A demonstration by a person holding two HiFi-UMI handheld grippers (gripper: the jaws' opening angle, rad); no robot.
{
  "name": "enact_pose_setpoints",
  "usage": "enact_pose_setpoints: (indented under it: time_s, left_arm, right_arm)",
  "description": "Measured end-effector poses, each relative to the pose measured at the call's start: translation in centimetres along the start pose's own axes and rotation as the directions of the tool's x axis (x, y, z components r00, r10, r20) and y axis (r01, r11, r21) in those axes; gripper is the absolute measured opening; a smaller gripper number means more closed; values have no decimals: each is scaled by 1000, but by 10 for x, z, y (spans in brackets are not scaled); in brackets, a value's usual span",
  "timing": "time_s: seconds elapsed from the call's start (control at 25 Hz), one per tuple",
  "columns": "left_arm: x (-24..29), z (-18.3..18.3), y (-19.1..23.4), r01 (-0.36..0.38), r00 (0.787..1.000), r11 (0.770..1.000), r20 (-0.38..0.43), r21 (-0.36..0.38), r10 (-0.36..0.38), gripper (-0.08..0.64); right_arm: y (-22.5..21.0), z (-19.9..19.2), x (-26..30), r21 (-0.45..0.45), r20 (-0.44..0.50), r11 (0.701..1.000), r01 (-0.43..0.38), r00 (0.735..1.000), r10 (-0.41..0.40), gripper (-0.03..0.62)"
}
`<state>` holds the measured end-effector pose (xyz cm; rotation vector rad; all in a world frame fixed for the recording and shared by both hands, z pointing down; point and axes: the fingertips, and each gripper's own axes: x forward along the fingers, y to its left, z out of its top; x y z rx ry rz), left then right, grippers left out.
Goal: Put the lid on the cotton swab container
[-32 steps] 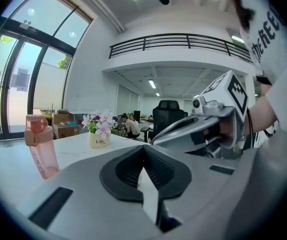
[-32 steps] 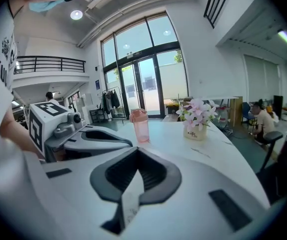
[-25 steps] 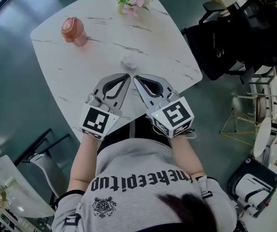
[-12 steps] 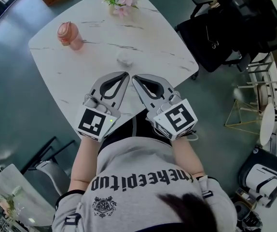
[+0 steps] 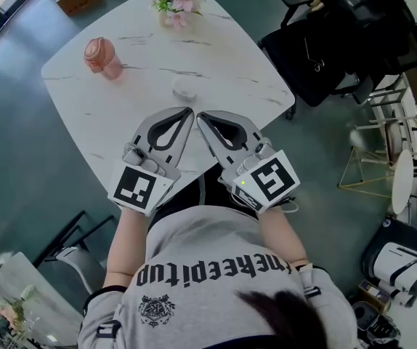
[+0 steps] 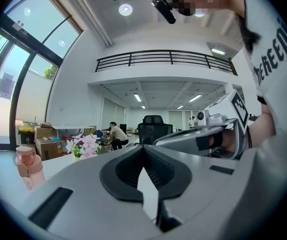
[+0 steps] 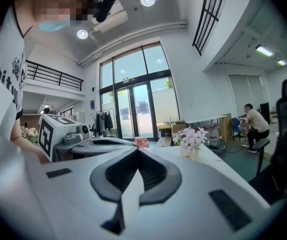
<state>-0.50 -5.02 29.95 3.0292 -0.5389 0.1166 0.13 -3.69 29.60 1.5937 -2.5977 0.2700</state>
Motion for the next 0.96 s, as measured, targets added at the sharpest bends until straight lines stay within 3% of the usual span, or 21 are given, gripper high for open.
enact_pose_setpoints:
  time_s: [0.96]
  left_arm:
    - [-1,7,6,-17,1000,1000,25,-5,17,15]
  right_arm:
    - [0,5,4,-24,-3,1000,-4,1000,3,11]
